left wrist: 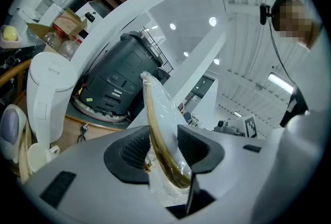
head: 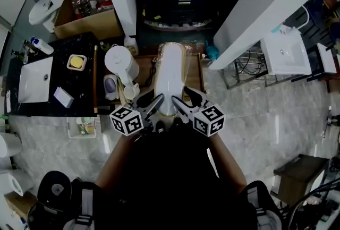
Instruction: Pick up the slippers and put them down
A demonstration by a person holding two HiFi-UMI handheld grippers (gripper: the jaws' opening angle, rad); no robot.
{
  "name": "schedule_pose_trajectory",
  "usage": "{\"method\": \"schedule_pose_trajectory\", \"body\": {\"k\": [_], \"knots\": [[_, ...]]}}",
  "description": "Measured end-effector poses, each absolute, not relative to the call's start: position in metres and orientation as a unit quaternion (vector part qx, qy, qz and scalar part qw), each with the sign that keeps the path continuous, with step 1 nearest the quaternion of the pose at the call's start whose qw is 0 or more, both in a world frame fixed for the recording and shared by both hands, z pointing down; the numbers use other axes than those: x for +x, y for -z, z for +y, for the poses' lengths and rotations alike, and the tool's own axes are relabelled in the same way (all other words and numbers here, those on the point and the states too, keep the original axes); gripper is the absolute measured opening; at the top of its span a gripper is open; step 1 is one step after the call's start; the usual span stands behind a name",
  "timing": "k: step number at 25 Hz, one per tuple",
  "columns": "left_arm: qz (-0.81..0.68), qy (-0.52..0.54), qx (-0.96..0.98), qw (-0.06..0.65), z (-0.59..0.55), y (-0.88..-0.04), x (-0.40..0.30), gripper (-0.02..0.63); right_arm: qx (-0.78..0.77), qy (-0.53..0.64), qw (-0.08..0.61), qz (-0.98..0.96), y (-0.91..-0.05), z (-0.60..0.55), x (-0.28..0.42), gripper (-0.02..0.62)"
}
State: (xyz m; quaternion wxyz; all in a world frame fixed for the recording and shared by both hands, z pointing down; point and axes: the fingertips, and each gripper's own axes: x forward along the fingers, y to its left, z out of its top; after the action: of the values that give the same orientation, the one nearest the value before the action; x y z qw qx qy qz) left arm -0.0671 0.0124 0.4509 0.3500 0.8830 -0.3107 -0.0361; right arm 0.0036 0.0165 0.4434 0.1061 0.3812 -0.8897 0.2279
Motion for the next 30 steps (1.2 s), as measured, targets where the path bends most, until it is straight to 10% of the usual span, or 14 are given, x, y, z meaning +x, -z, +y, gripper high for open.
{"method": "schedule_pose_trajectory", "body": {"k": [30], "knots": [[-0.302,0.021,0.886,0.352,0.014,-0.455,-0.076,0.158,0.39,-0.239,0.109,-0.883,-0.449,0.017,-0.006,0.256]]}}
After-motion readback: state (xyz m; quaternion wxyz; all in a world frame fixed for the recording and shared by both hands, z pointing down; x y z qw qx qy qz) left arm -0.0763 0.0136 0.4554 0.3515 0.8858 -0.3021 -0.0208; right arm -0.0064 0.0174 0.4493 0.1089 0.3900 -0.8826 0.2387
